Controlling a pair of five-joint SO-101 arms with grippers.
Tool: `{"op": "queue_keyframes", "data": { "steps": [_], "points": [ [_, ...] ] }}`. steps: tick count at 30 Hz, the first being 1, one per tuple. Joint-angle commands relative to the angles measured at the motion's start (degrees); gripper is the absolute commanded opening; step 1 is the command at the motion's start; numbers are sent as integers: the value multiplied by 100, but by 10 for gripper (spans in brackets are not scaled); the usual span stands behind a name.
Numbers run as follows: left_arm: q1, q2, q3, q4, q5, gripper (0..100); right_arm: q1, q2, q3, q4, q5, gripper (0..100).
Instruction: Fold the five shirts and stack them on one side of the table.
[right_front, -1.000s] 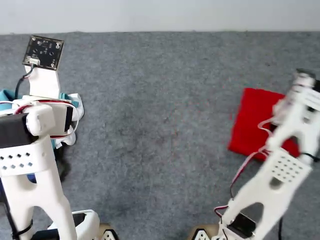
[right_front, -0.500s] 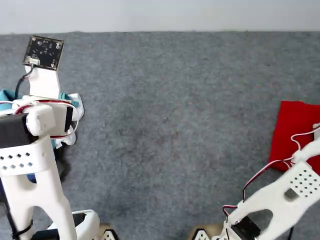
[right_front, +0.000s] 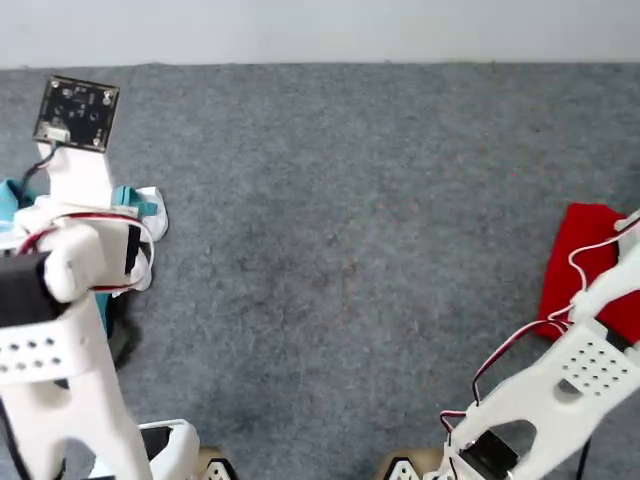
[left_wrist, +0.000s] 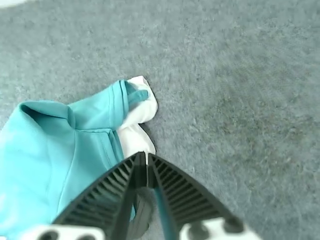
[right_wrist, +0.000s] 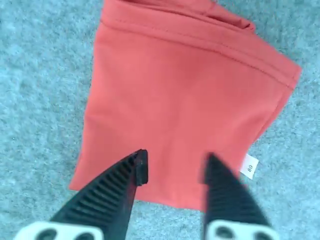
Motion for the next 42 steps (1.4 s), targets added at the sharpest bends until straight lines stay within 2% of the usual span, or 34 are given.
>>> {"op": "queue_keyframes", "data": {
  "steps": [1, 8, 16, 21, 25, 28, 30, 34, 36, 39, 42],
  "points": [
    [-18, -281, -22, 70, -35, 15, -4, 251, -202, 251, -114, 40],
    [-18, -703, 48, 70, -35, 15, 84, 1042, 809, 259, -114, 9],
    [-18, -1090, 734, 62, -35, 15, 259, -66, 1011, 180, -88, 10],
    [-18, -1424, 734, 62, -35, 15, 787, -602, 1037, -822, -88, 9],
    [-18, -1653, 752, 62, -35, 15, 884, 180, 1046, -1754, -79, 9],
    [-18, -1705, 752, 62, -35, 15, 831, 892, 985, -1938, -79, 9],
    [-26, -1714, 752, 62, -35, 15, 804, 936, 747, -1516, -114, 9],
    [-35, -1723, 734, 62, -35, 15, 646, 418, -325, 312, -123, 9],
    [-185, -1723, 743, 62, -35, 15, 681, 31, -422, 259, -220, 9],
    [-844, -1556, 901, -62, -70, 21, 708, -708, -299, 277, -396, 9],
    [-1547, -1275, 1174, -149, -79, 96, 681, -1525, 299, 277, -369, 11]
  ]
}}
